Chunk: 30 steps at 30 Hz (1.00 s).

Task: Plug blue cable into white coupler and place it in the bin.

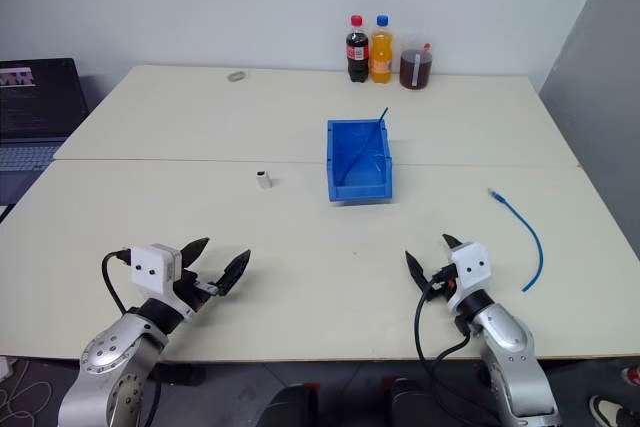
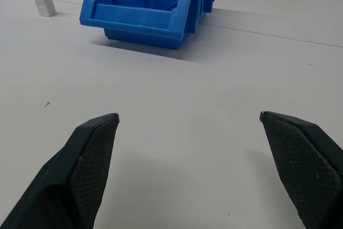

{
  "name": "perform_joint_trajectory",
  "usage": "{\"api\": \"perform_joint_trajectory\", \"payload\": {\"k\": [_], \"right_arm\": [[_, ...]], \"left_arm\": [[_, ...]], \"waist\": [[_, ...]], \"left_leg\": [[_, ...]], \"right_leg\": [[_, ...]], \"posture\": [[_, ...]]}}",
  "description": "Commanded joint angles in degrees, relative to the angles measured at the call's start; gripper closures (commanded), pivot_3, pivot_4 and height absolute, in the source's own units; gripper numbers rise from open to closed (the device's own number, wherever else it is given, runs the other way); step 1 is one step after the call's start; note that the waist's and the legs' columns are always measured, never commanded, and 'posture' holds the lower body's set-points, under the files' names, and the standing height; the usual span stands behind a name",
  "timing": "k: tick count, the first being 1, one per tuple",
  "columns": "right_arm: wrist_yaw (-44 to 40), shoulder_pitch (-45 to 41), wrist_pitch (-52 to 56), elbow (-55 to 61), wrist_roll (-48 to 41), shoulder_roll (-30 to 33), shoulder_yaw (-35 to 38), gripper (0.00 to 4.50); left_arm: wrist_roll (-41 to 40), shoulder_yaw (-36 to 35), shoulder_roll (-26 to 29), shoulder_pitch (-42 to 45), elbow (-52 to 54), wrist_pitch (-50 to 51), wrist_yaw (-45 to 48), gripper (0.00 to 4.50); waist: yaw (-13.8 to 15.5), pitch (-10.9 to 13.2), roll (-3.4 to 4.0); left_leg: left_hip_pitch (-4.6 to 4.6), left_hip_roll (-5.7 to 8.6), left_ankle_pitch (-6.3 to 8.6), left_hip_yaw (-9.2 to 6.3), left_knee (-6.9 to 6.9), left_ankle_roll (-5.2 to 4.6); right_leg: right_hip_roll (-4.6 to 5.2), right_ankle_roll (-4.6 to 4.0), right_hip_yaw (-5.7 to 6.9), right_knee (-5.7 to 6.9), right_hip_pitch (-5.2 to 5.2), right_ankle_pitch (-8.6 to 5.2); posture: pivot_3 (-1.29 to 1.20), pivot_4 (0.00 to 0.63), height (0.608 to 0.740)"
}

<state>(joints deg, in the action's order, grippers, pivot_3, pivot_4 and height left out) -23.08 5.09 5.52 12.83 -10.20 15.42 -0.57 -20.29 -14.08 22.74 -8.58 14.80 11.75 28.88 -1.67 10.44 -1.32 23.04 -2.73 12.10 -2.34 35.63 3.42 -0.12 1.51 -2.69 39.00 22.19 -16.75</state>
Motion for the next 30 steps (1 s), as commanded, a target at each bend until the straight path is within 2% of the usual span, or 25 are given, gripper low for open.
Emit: {"api": "perform_joint_trajectory", "payload": {"k": [1, 8, 15, 21, 24, 28, 30], "right_arm": [[0.82, -0.05, -1.48, 3.17, -0.63, 0.17, 2.1, 0.01], [3.38, -4.63, 4.88, 4.91, -2.71, 3.8, 9.92, 0.01], [3.37, -15.37, 16.54, -9.07, -3.19, 16.2, 18.69, 0.01], [-5.17, -24.78, 23.55, -27.4, -2.15, 26.2, 16.18, 0.01], [-8.93, -28.45, 26.17, -35.4, -1.53, 29.12, 14.16, 0.01], [-13.2, -29.8, 28.71, -38.98, -1.63, 30.94, 11.93, 0.01], [-13.87, -30.07, 29.87, -39.67, -1.94, 30.82, 11.64, 0.38]], "left_arm": [[0.11, 0.11, 2.4, 1.04, 3.11, -0.05, 1.41, 0.0], [-3.83, 5.24, 10.06, 10.04, 4.36, 5.63, 11.67, 0.0], [-11.38, 12.13, 17.21, 23.7, 2.32, 15.62, 26.83, 0.0], [-10.12, 18.44, 20.29, 31.64, -0.64, 16.95, 36.71, 0.0], [-9.94, 19.97, 19.55, 34.45, -1.24, 17.47, 37.77, 0.0], [-9.76, 20.68, 19.4, 35.77, -1.46, 17.85, 38.46, 0.0], [-9.92, 20.79, 19.33, 36.27, -1.41, 18.28, 38.59, 0.0]], "waist": [[0.0, 0.0, 0.0], [0.15, 0.01, -0.01], [-0.03, 0.04, -0.01], [-0.43, 0.07, 0.02], [-0.36, 0.14, 0.04], [-0.4, 0.14, 0.05], [-0.35, 0.15, 0.04]], "left_leg": [[0.0, 0.0, 0.0, 0.0, 0.0, 0.0], [0.01, 0.02, 0.0, 0.01, 0.02, 0.0], [0.04, 0.06, 0.0, 0.08, 0.05, 0.0], [0.01, 0.04, 0.01, 0.11, -0.22, -0.03], [0.0, 0.05, 0.01, 0.12, -0.25, -0.03], [0.01, 0.04, 0.01, 0.13, -0.29, -0.04], [0.01, 0.04, 0.01, 0.13, -0.28, -0.04]], "right_leg": [[0.0, 0.01, 0.0, 0.0, 0.0, 0.0], [0.01, -0.12, -0.01, 0.0, 0.0, -0.07], [0.0, 0.17, -0.03, -0.02, 0.0, 0.1], [-0.07, 0.02, -0.08, -0.02, 0.09, -0.01], [-0.08, 0.01, -0.08, -0.03, 0.09, -0.02], [-0.09, -0.01, -0.08, -0.04, 0.09, -0.04], [-0.09, 0.01, -0.08, -0.04, 0.08, -0.06]], "posture": [[0.0, 0.15, 0.74], [0.0, 0.15, 0.74], [0.0, 0.15, 0.74], [0.0, 0.15, 0.74], [0.0, 0.15, 0.74], [0.0, 0.15, 0.74], [0.0, 0.15, 0.74]]}}
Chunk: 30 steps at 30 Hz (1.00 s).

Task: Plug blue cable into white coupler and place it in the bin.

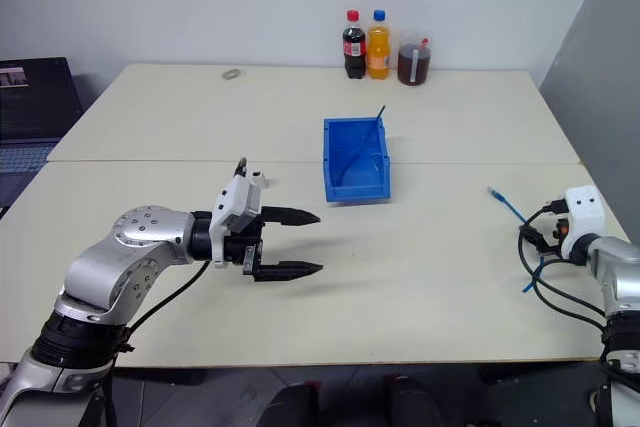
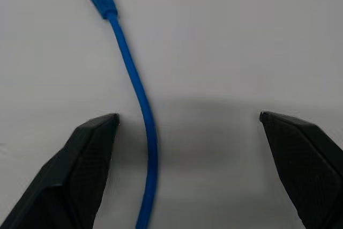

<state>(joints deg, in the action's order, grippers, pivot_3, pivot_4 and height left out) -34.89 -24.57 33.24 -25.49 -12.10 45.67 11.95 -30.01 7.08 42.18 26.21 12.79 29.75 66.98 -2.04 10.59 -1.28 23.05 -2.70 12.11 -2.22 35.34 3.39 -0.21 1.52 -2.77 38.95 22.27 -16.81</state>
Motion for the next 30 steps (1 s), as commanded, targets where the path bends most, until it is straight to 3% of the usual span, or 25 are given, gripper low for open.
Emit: {"api": "perform_joint_trajectory", "payload": {"k": [1, 18, 22, 26, 30], "right_arm": [[-2.26, -0.43, 2.34, -1.56, 0.17, 0.52, -1.2, 0.54], [-13.0, -1.08, 6.72, -3.83, -3.01, 0.62, -3.31, 4.5], [-19.12, 0.36, 5.14, 3.75, -4.51, 1.29, -5.32, 4.5], [-25.14, 1.43, 1.34, 21.42, -4.35, 1.72, -11.96, 4.5], [-28.87, -2.01, -6.46, 29.97, 2.33, 0.08, -23.96, 4.5]], "left_arm": [[-0.32, -0.34, -0.1, 1.69, 0.54, 0.48, 0.68, 0.0], [1.88, -0.07, 1.06, 0.95, 0.87, 0.14, 2.56, 0.0], [4.09, 0.08, 3.52, -1.66, 1.71, -1.17, 3.28, 0.0], [4.67, -3.14, 7.06, -7.36, 1.63, -0.89, 2.2, 0.0], [6.98, -6.08, 9.68, -13.01, -1.8, -3.55, 1.06, 0.0]], "waist": [[0.03, 0.0, 0.0], [0.15, -0.1, -0.18], [-0.32, -0.1, -0.17], [-1.54, 0.02, 0.02], [-1.54, 0.1, 0.14]], "left_leg": [[0.0, 0.0, 0.0, 0.0, 0.0, 0.0], [-0.06, -0.01, 0.0, -0.07, 0.13, 0.0], [-0.07, -0.04, 0.0, -0.07, 0.1, 0.0], [-0.12, -0.1, 0.0, -0.09, -0.04, 0.0], [-0.12, -0.11, 0.0, -0.12, -0.12, 0.0]], "right_leg": [[0.0, 0.01, 0.0, 0.0, 0.0, -0.01], [0.0, 0.05, 0.08, 0.01, -0.16, -0.02], [-0.05, 0.04, 0.06, 0.01, -0.13, -0.02], [-0.15, 0.02, -0.05, 0.05, -0.02, -0.03], [-0.16, 0.02, -0.01, 0.07, 0.04, -0.03]], "posture": [[0.0, 0.15, 0.74], [0.0, 0.15, 0.74], [0.0, 0.15, 0.74], [0.0, 0.15, 0.74], [0.0, 0.15, 0.74]]}}
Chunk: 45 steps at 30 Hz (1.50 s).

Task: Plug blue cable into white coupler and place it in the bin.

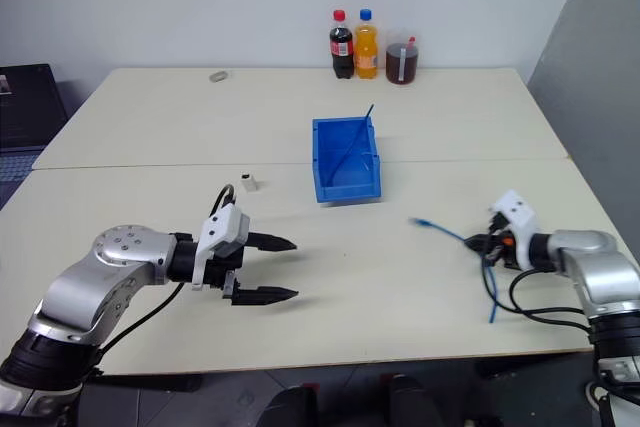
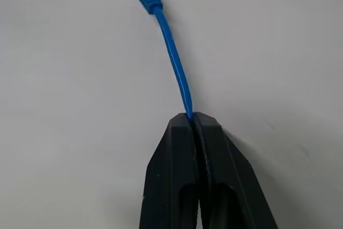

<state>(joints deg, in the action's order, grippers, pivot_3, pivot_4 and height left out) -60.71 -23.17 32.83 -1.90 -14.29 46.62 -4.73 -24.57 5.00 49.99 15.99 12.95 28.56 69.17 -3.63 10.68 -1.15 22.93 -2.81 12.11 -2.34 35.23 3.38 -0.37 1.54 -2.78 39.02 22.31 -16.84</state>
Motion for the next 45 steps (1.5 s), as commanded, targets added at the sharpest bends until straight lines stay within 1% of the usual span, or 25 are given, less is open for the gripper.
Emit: {"api": "perform_joint_trajectory", "payload": {"k": [1, 3, 6, 10, 13, 15, 16, 19, 21, 22, 26, 27, 29, 31, 34, 40, 42, 43, 45], "right_arm": [[-3.48, -5.17, -7.93, 6.81, 6.46, -2.54, -10.76, 4.5], [-3.38, -8.71, -10.49, 5.14, 9.38, -7.23, -16.33, 4.5], [-2.14, -13.83, -14.77, -1.0, 14.16, -14.93, -22.69, 4.5], [0.11, -19.57, -20.13, -10.69, 18.81, -21.82, -26.25, 4.5], [-0.84, -21.83, -21.73, -14.87, 19.87, -23.86, -26.81, 4.5], [-1.96, -22.44, -22.77, -16.05, 20.4, -24.19, -26.95, 4.04], [-2.28, -22.53, -23.26, -16.26, 20.64, -24.2, -26.91, 3.91], [-3.31, -22.1, -23.14, -15.17, 20.33, -23.8, -26.32, 3.15], [-4.77, -21.27, -21.94, -12.78, 19.41, -22.72, -25.62, 2.51], [-5.6, -20.88, -21.31, -11.64, 18.95, -22.14, -25.36, 2.29], [-10.84, -16.98, -12.1, 0.52, 11.87, -17.67, -21.11, 1.2], [-11.05, -16.19, -10.22, 3.03, 10.7, -16.88, -20.17, 1.06], [-10.77, -14.19, -6.69, 8.32, 8.82, -15.07, -18.36, 0.55], [-9.58, -11.94, -2.48, 13.34, 6.79, -13.71, -16.37, 0.55], [-7.39, -7.91, 2.29, 20.32, 4.89, -11.69, -14.13, 0.55], [-2.01, -3.85, 9.13, 27.42, 1.95, -11.02, -11.2, 0.55], [-0.78, -3.0, 10.09, 28.52, 1.47, -10.71, -10.8, 0.5], [-0.34, -2.77, 10.4, 28.86, 1.29, -10.6, -10.7, 0.5], [0.7, -2.44, 10.85, 29.37, 0.84, -10.45, -10.46, 0.5]], "left_arm": [[1.97, -4.93, 1.97, -3.91, -3.32, -2.9, -1.85, 0.0], [2.66, -6.56, 1.8, -5.56, -5.88, -3.94, -3.39, 0.0], [3.17, -8.64, 2.0, -8.19, -8.29, -5.58, -4.12, 0.0], [3.61, -10.33, 2.44, -11.45, -9.49, -7.26, -3.97, 0.0], [3.7, -10.89, 2.53, -13.45, -9.36, -7.94, -3.75, 0.0], [3.71, -11.21, 2.55, -14.7, -9.36, -8.29, -3.62, 0.0], [3.78, -11.3, 2.49, -15.15, -9.41, -8.56, -3.57, 0.0], [3.86, -11.32, 1.9, -15.47, -10.12, -9.05, -3.72, 0.0], [3.81, -10.78, 1.27, -14.92, -10.88, -9.17, -3.64, 0.0], [3.82, -10.49, 1.02, -14.61, -11.2, -9.25, -3.61, 0.0], [5.25, -7.57, -0.95, -11.3, -13.74, -10.3, -3.63, 0.0], [5.82, -6.9, -1.41, -10.46, -14.46, -10.74, -3.58, 0.0], [7.31, -5.27, -2.52, -8.37, -16.42, -11.63, -3.68, 0.0], [8.61, -3.53, -3.72, -6.16, -18.28, -12.47, -3.37, 0.0], [10.85, -0.66, -5.19, -3.57, -21.01, -14.48, -2.14, 0.0], [14.67, 3.6, -7.82, 0.15, -25.9, -18.26, -1.15, 0.0], [15.81, 4.92, -8.59, 0.9, -26.62, -19.05, -1.03, 0.37], [16.16, 5.27, -8.82, 1.1, -26.87, -19.31, -0.95, 0.48], [17.39, 6.31, -9.31, 1.51, -27.8, -20.06, -1.09, 0.92]], "waist": [[-0.07, 0.01, 0.01], [-0.03, 0.01, 0.0], [0.28, 0.04, -0.03], [1.19, 0.06, -0.07], [1.9, 0.06, -0.08], [2.08, 0.05, -0.1], [2.06, 0.04, -0.1], [1.88, 0.04, -0.09], [1.85, 0.05, -0.09], [1.88, 0.05, -0.09], [2.26, 0.05, -0.09], [2.34, 0.05, -0.08], [2.26, 0.05, -0.08], [2.31, 0.04, -0.07], [2.46, 0.01, -0.04], [2.66, -0.11, 0.16], [2.79, -0.13, 0.18], [2.84, -0.14, 0.18], [2.83, -0.16, 0.21]], "left_leg": [[0.0, 0.0, 0.0, -0.01, -0.01, 0.0], [-0.02, -0.01, 0.0, -0.01, -0.02, 0.0], [0.02, -0.03, 0.0, -0.03, -0.02, 0.0], [0.13, 0.02, 0.0, -0.02, -0.01, 0.02], [0.12, 0.08, 0.0, 0.05, -0.02, 0.02], [0.11, 0.08, 0.0, 0.03, -0.02, 0.02], [0.11, 0.08, 0.0, 0.03, -0.02, 0.02], [0.07, 0.06, 0.0, 0.03, -0.03, 0.02], [0.05, 0.05, 0.0, 0.03, -0.03, 0.02], [0.05, 0.05, 0.0, 0.02, -0.03, 0.02], [0.07, 0.07, 0.0, 0.01, -0.03, 0.02], [0.07, 0.1, 0.0, 0.0, -0.02, 0.02], [0.06, 0.1, 0.0, -0.02, -0.01, 0.02], [0.03, 0.1, -0.01, -0.04, -0.01, 0.01], [0.01, 0.1, -0.01, -0.09, 0.0, 0.01], [-0.01, 0.14, -0.01, -0.08, 0.1, 0.01], [-0.01, 0.13, -0.01, -0.09, 0.19, 0.01], [0.0, 0.14, -0.01, -0.1, 0.27, 0.01], [0.0, 0.13, -0.01, -0.09, 0.39, 0.01]], "right_leg": [[0.0, 0.0, 0.02, -0.01, 0.01, 0.0], [0.0, -0.01, 0.03, -0.02, 0.01, -0.01], [0.0, -0.02, 0.09, -0.01, 0.04, -0.01], [0.12, -0.12, 0.16, -0.02, 0.07, 0.05], [0.24, -0.3, 0.15, -0.03, 0.07, 0.15], [0.26, -0.31, 0.21, -0.03, 0.05, 0.15], [0.26, -0.33, 0.22, -0.03, 0.04, 0.14], [0.25, -0.34, 0.21, 0.0, 0.03, 0.14], [0.23, -0.35, 0.21, 0.04, 0.03, 0.13], [0.23, -0.35, 0.22, 0.04, 0.03, 0.13], [0.26, -0.35, 0.24, 0.03, 0.0, 0.13], [0.28, -0.35, 0.26, 0.04, 0.0, 0.13], [0.28, -0.35, 0.26, 0.06, -0.02, 0.13], [0.26, -0.34, 0.29, 0.08, -0.04, 0.13], [0.26, -0.11, 0.32, 0.08, -0.08, 0.0], [0.26, -0.03, 0.28, 0.07, -0.14, 0.03], [0.26, 0.02, 0.28, 0.08, -0.18, 0.03], [0.26, 0.03, 0.3, 0.08, -0.22, 0.04], [0.27, 0.09, 0.27, 0.06, -0.27, 0.06]], "posture": [[0.0, 0.15, 0.74], [0.0, 0.15, 0.74], [0.0, 0.15, 0.74], [0.0, 0.15, 0.74], [0.0, 0.15, 0.74], [0.0, 0.15, 0.74], [0.0, 0.15, 0.74], [0.0, 0.15, 0.74], [0.0, 0.15, 0.74], [0.0, 0.15, 0.74], [0.0, 0.15, 0.74], [0.0, 0.15, 0.74], [0.0, 0.15, 0.74], [0.0, 0.15, 0.74], [0.0, 0.15, 0.74], [0.0, 0.15, 0.74], [0.0, 0.15, 0.74], [0.0, 0.15, 0.74], [0.0, 0.15, 0.74]]}}
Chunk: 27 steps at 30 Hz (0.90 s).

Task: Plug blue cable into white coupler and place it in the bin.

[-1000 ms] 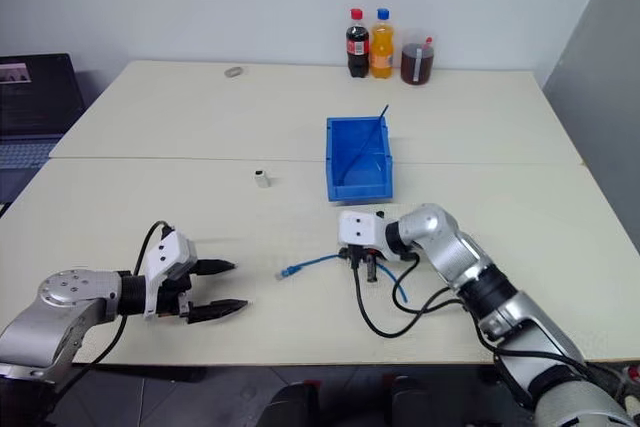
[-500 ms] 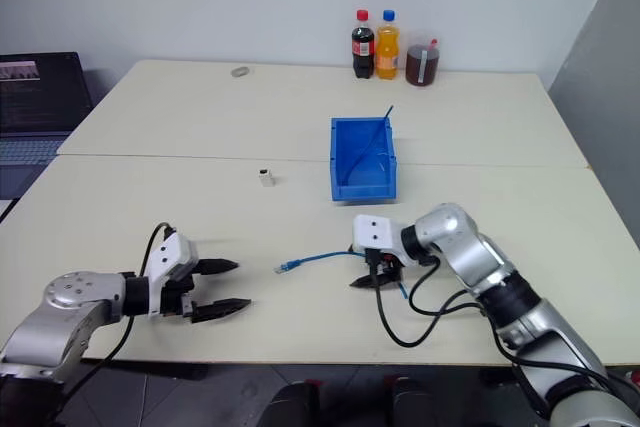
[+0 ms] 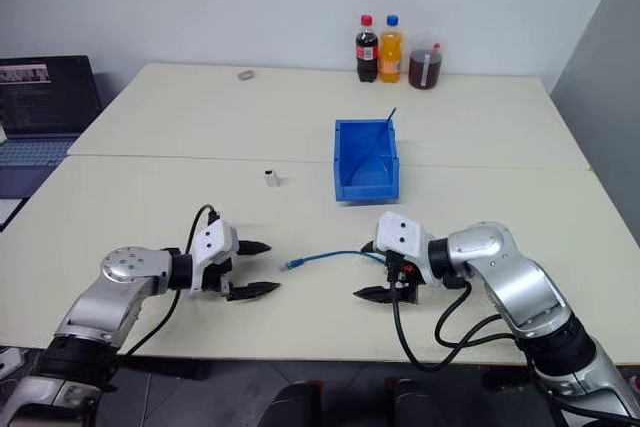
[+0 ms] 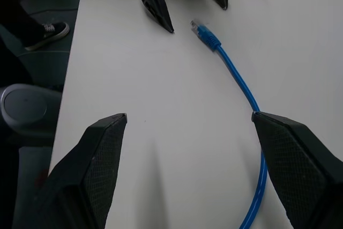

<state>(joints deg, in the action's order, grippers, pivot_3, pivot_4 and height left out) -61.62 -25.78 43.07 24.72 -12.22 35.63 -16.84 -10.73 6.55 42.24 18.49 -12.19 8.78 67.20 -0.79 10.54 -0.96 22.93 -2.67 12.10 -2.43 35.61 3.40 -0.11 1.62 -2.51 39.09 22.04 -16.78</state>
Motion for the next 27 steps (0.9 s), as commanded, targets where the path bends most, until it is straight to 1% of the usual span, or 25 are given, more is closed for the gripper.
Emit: {"api": "perform_joint_trajectory", "payload": {"k": [1, 2, 8, 10, 15, 16, 19, 22, 27], "right_arm": [[2.15, 0.25, 0.78, 2.92, -1.48, 0.59, 1.75, 0.5], [2.65, 0.34, 0.91, 3.07, -1.71, 0.59, 1.88, 0.5], [4.59, 0.64, 1.26, 3.61, -2.75, 0.95, 2.04, 0.5], [5.21, 0.75, 1.27, 3.71, -3.21, 1.18, 2.04, 0.5], [6.29, 1.57, 0.38, 3.98, -4.33, 1.42, 2.73, 0.5], [6.3, 1.95, 0.17, 4.24, -4.78, 1.42, 3.05, 0.5], [6.64, 3.42, 0.99, 5.16, -6.67, 1.25, 4.32, 0.5], [6.98, 5.44, 1.85, 6.58, -8.96, 1.19, 5.49, 0.5], [11.7, 10.06, 8.11, 10.6, -17.81, -4.16, 10.39, 0.5]], "left_arm": [[4.02, 5.22, -1.71, -0.9, -3.0, -0.61, 0.91, 1.11], [4.37, 5.53, -1.94, -0.88, -3.19, -0.77, 0.89, 1.29], [4.84, 6.14, -2.8, -1.26, -2.92, -0.31, 1.69, 2.69], [5.04, 6.23, -2.92, -1.58, -2.68, -0.25, 1.71, 3.01], [5.3, 6.22, -2.65, -2.57, -2.77, -0.75, 1.51, 4.2], [5.29, 6.09, -2.59, -2.69, -2.75, -0.88, 1.37, 4.27], [4.55, 4.47, -2.98, -2.88, -2.85, -2.05, -0.13, 4.29], [1.93, 1.67, -3.88, -2.95, -1.73, -2.41, -1.3, 4.29], [-8.45, -4.67, -5.56, -4.08, 8.99, 7.68, -2.5, 4.29]], "waist": [[0.0, -0.03, 0.06], [0.0, -0.06, 0.09], [0.01, -0.2, 0.22], [0.01, -0.25, 0.27], [-0.01, -0.37, 0.35], [-0.02, -0.38, 0.37], [-0.08, -0.45, 0.46], [-0.08, -0.45, 0.47], [-0.24, -0.35, 0.29]], "left_leg": [[0.01, 0.01, 0.0, 0.02, 0.05, 0.0], [0.01, 0.02, 0.0, 0.03, 0.1, 0.0], [0.0, 0.03, 0.0, 0.03, 0.21, 0.0], [-0.01, 0.03, 0.0, 0.02, 0.21, 0.0], [-0.01, 0.03, 0.0, 0.02, 0.22, 0.0], [-0.01, 0.03, 0.0, 0.02, 0.22, 0.0], [-0.01, 0.03, 0.0, 0.03, 0.21, -0.01], [-0.01, 0.02, 0.01, 0.02, 0.2, -0.01], [0.08, -0.03, 0.01, 0.0, 0.2, -0.01]], "right_leg": [[0.01, 0.03, -0.02, -0.01, 0.0, 0.02], [0.02, 0.05, -0.02, -0.01, -0.03, 0.02], [0.04, 0.12, -0.03, -0.02, -0.1, 0.06], [0.04, 0.13, -0.03, -0.02, -0.11, 0.07], [0.04, 0.13, -0.04, -0.03, -0.11, 0.07], [0.04, 0.13, -0.04, -0.03, -0.11, 0.07], [0.04, 0.13, -0.06, -0.04, -0.11, 0.07], [0.04, 0.13, -0.05, -0.05, -0.11, 0.06], [0.01, 0.13, -0.03, -0.05, -0.04, 0.07]], "posture": [[0.0, 0.15, 0.74], [0.0, 0.15, 0.74], [0.0, 0.15, 0.74], [0.0, 0.15, 0.74], [0.0, 0.15, 0.74], [0.0, 0.15, 0.74], [0.0, 0.15, 0.74], [0.0, 0.15, 0.74], [0.0, 0.15, 0.74]]}}
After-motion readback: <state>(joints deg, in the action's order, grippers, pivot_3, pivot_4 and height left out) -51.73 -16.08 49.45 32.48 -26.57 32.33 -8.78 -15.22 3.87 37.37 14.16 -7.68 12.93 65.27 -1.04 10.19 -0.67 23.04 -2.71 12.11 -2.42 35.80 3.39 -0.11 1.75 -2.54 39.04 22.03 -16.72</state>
